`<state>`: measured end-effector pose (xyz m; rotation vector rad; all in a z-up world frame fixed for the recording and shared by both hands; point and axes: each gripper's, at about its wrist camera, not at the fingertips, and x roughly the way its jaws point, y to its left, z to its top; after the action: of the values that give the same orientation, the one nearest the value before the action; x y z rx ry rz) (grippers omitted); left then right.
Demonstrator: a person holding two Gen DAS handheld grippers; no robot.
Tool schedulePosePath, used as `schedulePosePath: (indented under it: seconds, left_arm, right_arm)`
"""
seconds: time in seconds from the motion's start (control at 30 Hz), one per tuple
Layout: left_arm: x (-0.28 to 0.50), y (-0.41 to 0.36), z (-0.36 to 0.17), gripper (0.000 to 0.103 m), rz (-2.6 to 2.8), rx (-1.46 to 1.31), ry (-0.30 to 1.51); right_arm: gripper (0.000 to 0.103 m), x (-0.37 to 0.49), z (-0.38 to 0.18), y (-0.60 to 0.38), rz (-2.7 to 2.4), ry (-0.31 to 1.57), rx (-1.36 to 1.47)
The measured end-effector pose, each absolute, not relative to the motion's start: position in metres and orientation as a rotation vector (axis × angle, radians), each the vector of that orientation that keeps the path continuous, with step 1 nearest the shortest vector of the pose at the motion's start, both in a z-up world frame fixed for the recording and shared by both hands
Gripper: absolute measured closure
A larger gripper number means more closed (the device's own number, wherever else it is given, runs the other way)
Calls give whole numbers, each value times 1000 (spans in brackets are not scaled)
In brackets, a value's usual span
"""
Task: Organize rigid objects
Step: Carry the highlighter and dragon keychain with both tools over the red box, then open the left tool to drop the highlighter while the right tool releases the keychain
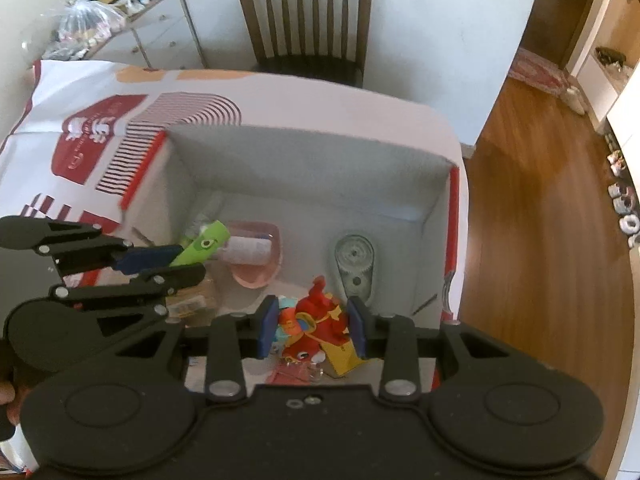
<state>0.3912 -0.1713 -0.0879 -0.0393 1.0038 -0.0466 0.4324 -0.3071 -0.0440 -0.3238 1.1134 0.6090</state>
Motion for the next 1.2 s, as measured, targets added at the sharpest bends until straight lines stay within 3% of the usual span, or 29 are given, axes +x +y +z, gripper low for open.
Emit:
schedulePosePath:
  seconds: [0.4, 0.93, 1.2]
  left_arm:
    - [413, -188, -126, 87, -74, -47, 1105]
    - [418, -189, -140, 87, -65, -90, 1168]
    - [397, -179, -116, 87, -41, -115, 1116]
  right_arm:
    - [67, 446, -94, -306, 606, 1190, -349]
    - [65, 444, -105, -313, 604, 1208, -301]
    - [49, 434, -89, -319, 628, 1169, -251]
